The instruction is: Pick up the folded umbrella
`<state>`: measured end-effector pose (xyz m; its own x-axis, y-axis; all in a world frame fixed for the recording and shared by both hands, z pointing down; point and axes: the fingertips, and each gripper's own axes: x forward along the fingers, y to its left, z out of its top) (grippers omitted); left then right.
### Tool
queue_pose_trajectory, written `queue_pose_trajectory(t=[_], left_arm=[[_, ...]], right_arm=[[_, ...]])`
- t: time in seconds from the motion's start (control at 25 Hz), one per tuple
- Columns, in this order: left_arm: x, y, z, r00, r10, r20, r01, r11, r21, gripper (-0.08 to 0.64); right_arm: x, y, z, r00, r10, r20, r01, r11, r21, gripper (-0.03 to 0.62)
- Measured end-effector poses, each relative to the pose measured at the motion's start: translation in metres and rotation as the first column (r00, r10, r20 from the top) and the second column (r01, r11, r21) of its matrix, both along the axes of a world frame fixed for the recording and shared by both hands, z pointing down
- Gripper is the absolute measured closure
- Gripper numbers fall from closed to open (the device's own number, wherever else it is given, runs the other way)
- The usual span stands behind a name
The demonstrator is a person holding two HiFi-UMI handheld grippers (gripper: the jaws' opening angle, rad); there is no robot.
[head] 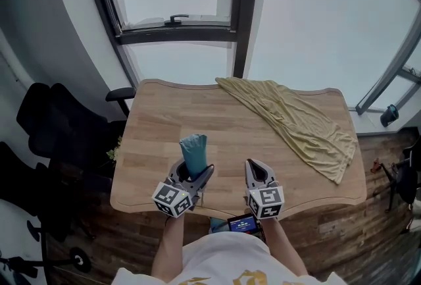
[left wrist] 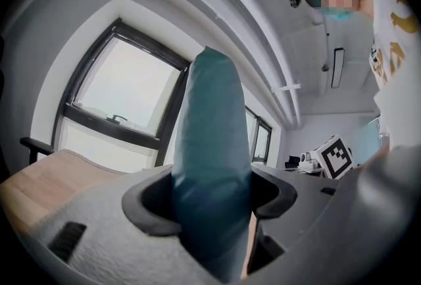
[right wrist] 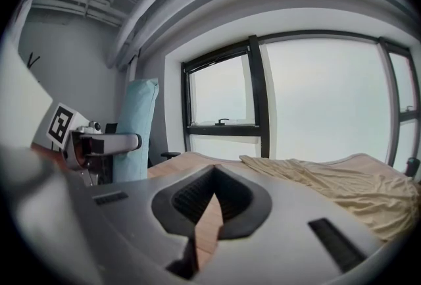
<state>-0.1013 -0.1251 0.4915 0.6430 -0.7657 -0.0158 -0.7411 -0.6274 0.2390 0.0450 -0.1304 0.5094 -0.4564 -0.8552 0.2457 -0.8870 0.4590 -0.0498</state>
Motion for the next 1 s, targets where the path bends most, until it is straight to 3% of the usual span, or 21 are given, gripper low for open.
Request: queue_pose_trajectory(t=[0.48,1.0], left_arm=[[-0.014,0.036,-0.019,0.998,-0.056,-0.013,0.057,0.997,0.052,0.258],[-0.022,0.055,-0.026,0.997,-0.08,-0.005,0.08,0.995,0.066,0.258]], right_arm=[[-0.004,0.022,-0.025,0.999,-0.039,-0.036,0.042,0.997,0.067,0.583],[0.003,0.046,-0.017,0.999,-0.029,-0.039,0.031,0.999,0.033,0.583]])
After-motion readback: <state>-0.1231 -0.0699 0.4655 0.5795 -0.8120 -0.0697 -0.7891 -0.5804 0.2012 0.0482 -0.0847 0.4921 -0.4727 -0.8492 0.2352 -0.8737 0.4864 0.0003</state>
